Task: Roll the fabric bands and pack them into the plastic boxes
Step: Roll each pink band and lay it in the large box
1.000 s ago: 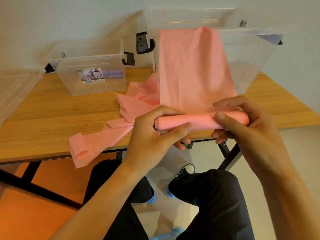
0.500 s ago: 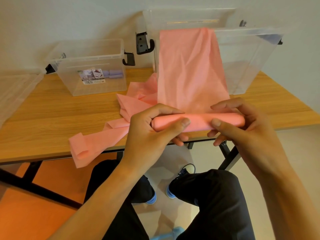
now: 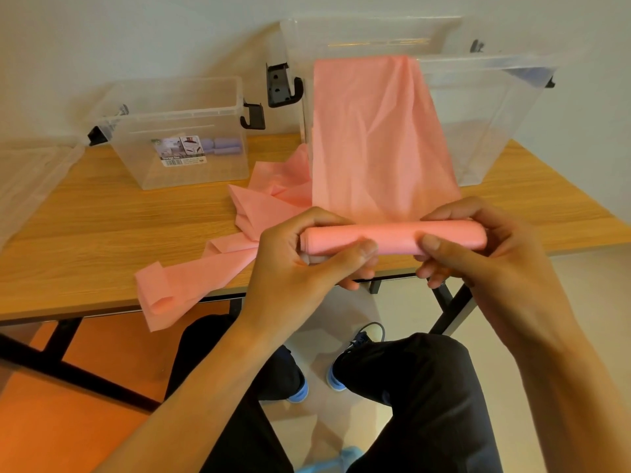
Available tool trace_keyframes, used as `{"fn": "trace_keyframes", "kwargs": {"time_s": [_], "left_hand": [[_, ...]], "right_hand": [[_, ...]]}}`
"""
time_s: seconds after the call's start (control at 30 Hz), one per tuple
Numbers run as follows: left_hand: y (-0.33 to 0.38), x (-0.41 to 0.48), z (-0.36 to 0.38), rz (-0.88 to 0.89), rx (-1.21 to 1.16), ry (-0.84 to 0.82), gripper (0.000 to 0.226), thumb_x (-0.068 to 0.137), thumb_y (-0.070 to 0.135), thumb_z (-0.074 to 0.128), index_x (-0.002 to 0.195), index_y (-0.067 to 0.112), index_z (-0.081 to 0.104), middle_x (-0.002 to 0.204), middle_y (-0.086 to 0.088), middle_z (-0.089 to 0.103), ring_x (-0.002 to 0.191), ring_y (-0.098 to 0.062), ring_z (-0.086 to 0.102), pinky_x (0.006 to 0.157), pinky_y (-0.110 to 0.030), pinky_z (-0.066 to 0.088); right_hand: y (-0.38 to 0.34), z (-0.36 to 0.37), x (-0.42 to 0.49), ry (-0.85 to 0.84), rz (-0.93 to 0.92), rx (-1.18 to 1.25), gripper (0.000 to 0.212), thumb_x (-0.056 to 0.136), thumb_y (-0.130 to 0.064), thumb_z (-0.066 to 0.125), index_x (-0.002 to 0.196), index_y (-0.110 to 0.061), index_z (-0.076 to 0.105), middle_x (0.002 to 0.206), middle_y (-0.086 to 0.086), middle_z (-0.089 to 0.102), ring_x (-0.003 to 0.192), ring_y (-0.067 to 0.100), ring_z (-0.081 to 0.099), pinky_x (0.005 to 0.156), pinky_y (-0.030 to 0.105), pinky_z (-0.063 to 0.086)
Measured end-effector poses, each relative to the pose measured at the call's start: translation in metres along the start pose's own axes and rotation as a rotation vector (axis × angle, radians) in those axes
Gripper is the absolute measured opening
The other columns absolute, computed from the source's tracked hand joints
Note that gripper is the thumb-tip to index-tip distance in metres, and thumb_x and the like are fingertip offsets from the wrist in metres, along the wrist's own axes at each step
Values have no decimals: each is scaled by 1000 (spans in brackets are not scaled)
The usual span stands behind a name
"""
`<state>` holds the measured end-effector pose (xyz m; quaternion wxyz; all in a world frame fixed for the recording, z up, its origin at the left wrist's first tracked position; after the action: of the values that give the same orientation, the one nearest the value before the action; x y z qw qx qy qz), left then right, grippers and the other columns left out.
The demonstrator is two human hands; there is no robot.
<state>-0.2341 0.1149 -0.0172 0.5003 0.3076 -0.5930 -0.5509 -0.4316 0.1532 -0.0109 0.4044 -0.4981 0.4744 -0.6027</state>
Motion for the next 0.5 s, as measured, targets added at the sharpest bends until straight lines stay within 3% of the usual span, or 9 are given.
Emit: {"fn": "trace_keyframes", "kwargs": {"time_s": [0.17, 0.37, 0.5], "left_hand": [[0, 1, 0, 10, 1, 8, 23, 81, 0, 75, 103, 3, 68, 86, -15, 74, 69, -30, 75, 55, -30, 58], [1, 3, 1, -4, -10, 17, 21, 83, 11, 71, 100, 0, 66, 77, -16, 75, 61, -30, 73, 53, -30, 57], [2, 1, 1, 12, -31, 5, 34, 78, 4, 76, 110, 3, 65, 89, -19, 75, 71, -32, 75, 55, -31, 58]], "right_hand": [[1, -2, 1, 22, 30, 15, 34, 74, -31, 74, 94, -4, 68, 65, 20, 66, 52, 29, 65, 50, 29, 53], [-1, 0, 0, -4, 3, 3, 39, 69, -23, 80, 103, -8, 68, 84, 13, 71, 61, 30, 68, 52, 30, 55], [-1, -2, 1, 19, 3, 7, 33, 71, -26, 78, 95, -6, 67, 69, 15, 67, 54, 28, 65, 52, 30, 54]]}}
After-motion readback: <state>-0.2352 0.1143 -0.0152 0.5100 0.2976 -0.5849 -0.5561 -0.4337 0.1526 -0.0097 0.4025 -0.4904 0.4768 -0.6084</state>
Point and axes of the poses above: each hand's wrist, its own x-axis towards the middle knuckle, its own z-axis out of the palm, y = z × x, the point moved 3 cm from there along x, towards the middle knuckle
